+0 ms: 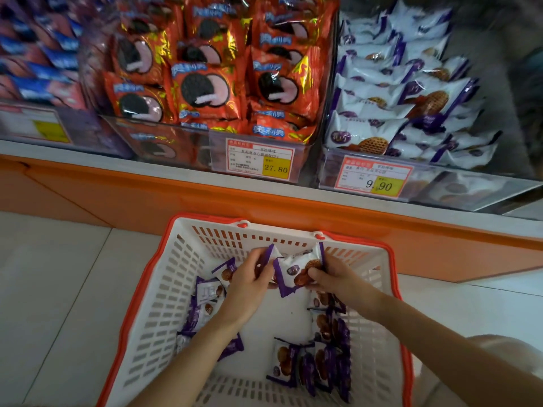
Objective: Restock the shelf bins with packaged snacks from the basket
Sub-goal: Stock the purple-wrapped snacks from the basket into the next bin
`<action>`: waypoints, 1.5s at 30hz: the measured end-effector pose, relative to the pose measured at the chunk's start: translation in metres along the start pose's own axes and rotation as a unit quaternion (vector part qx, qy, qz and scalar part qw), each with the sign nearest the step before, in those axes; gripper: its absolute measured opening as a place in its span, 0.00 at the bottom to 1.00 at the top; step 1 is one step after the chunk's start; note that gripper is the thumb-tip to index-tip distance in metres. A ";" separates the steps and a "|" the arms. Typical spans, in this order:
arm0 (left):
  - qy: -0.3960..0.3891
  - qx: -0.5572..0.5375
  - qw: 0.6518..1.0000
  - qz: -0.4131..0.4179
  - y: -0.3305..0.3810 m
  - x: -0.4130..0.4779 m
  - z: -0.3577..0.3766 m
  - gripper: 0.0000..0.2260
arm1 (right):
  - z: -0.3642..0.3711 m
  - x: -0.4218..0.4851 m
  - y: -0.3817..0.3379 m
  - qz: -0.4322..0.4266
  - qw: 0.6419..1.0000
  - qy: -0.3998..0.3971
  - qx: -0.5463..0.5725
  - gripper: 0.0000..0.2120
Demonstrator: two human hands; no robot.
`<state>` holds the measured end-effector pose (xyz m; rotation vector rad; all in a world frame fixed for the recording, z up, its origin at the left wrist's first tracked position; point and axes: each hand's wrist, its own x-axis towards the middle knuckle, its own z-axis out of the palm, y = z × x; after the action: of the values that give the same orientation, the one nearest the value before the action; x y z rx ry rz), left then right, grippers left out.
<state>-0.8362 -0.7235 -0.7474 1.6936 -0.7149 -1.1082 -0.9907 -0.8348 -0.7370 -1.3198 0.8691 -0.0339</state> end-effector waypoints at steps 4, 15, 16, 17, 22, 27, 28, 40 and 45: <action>-0.008 0.044 0.999 0.030 0.021 -0.002 -0.009 0.14 | -0.004 -0.008 -0.015 0.000 1.000 -0.009 0.027 0.11; 0.034 0.104 0.982 0.155 0.084 -0.017 -0.022 0.18 | -0.032 -0.037 -0.051 -0.046 0.997 0.051 0.032 0.15; 0.035 0.101 0.981 0.163 0.091 -0.018 -0.022 0.17 | -0.035 -0.041 -0.055 -0.054 0.997 0.052 0.028 0.16; 0.033 0.096 0.981 0.168 0.097 -0.020 -0.021 0.16 | -0.037 -0.045 -0.058 -0.060 0.996 0.053 0.026 0.18; -0.003 0.059 0.984 0.169 0.123 -0.026 -0.011 0.13 | -0.042 -0.060 -0.069 -0.083 0.995 0.047 0.030 0.21; 0.043 0.162 0.952 0.255 0.136 -0.028 -0.001 0.20 | -0.047 -0.076 -0.081 -0.097 0.989 0.049 -0.101 0.19; 0.044 0.160 0.949 0.267 0.141 -0.029 0.000 0.21 | -0.048 -0.080 -0.085 -0.104 0.984 0.054 -0.132 0.18; 0.095 0.145 0.872 0.457 0.221 0.000 0.010 0.19 | -0.072 -0.125 -0.165 -0.303 0.920 0.240 -0.063 0.14; 0.091 0.177 0.868 0.454 0.228 0.013 0.016 0.19 | -0.101 -0.101 -0.180 -0.298 0.861 0.408 -0.064 0.12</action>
<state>-0.8390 -0.8257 -0.5430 1.4229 -1.4502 -0.1497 -1.0388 -0.9225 -0.5303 -1.6812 1.1299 -1.1102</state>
